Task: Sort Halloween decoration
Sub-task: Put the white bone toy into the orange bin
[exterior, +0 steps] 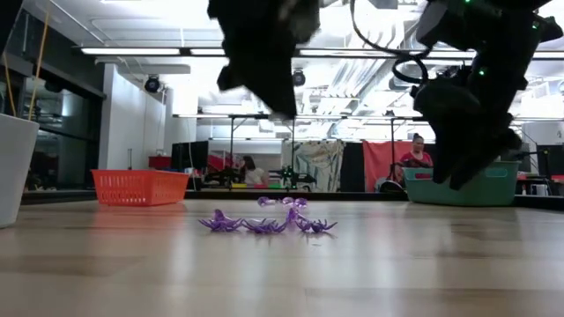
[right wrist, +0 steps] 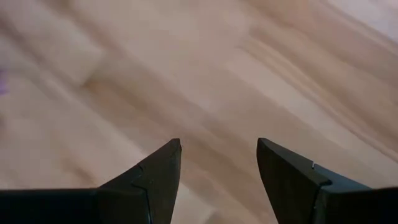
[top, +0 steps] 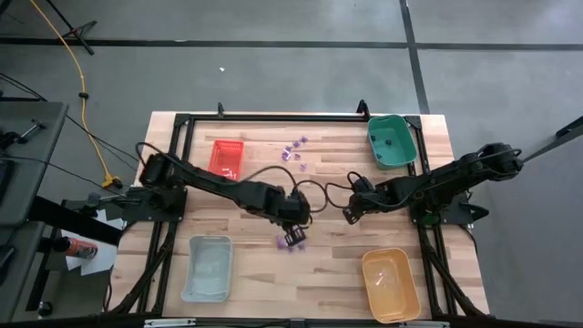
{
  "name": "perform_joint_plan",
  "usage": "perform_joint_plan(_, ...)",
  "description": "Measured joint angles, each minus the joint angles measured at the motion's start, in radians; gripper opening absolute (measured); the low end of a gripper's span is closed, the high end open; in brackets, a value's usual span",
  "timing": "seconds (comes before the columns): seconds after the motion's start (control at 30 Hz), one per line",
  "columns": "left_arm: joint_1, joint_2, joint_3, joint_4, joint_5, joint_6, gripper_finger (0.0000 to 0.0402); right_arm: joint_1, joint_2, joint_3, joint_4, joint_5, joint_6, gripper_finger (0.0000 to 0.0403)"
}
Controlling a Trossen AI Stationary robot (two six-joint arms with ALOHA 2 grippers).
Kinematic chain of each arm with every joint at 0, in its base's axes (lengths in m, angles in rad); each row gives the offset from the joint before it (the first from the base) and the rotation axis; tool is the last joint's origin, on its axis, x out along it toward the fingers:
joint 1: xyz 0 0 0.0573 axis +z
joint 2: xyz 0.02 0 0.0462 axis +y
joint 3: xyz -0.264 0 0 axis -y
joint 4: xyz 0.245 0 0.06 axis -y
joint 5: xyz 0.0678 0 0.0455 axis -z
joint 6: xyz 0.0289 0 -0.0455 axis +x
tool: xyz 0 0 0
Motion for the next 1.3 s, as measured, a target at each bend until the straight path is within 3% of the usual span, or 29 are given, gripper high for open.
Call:
perform_joint_plan(0.3,0.004,-0.172,0.001,0.069,-0.086,0.221,0.001,0.0,-0.047,0.0,0.289,-0.135,-0.209,0.0204)
perform_joint_plan(0.47,0.017,-0.279,-0.027,0.137,-0.088,0.299,0.001,0.0,-0.131,0.0,0.422,-0.151,-0.261,0.0204)
perform_joint_plan(0.57,0.03,-0.365,-0.114,0.255,-0.088,0.302,0.001,0.0,-0.197,0.0,0.526,-0.15,-0.303,0.0204)
perform_joint_plan(0.73,0.04,-0.541,-0.377,0.588,-0.085,0.286,0.001,0.0,-0.293,0.0,0.715,-0.142,-0.358,0.0204)
perform_joint_plan(0.97,0.087,-0.727,-0.726,1.017,-0.027,0.266,0.001,0.0,-0.312,0.0,0.914,-0.081,-0.546,0.0204)
perform_joint_plan(1.17,0.147,-0.83,-0.822,1.049,0.092,0.322,0.001,-0.005,-0.236,0.009,1.034,0.063,-0.66,0.0204)
perform_joint_plan(1.3,0.174,-0.86,-0.827,1.045,0.159,0.405,0.001,-0.011,-0.159,0.05,1.029,0.085,-0.685,0.0204)
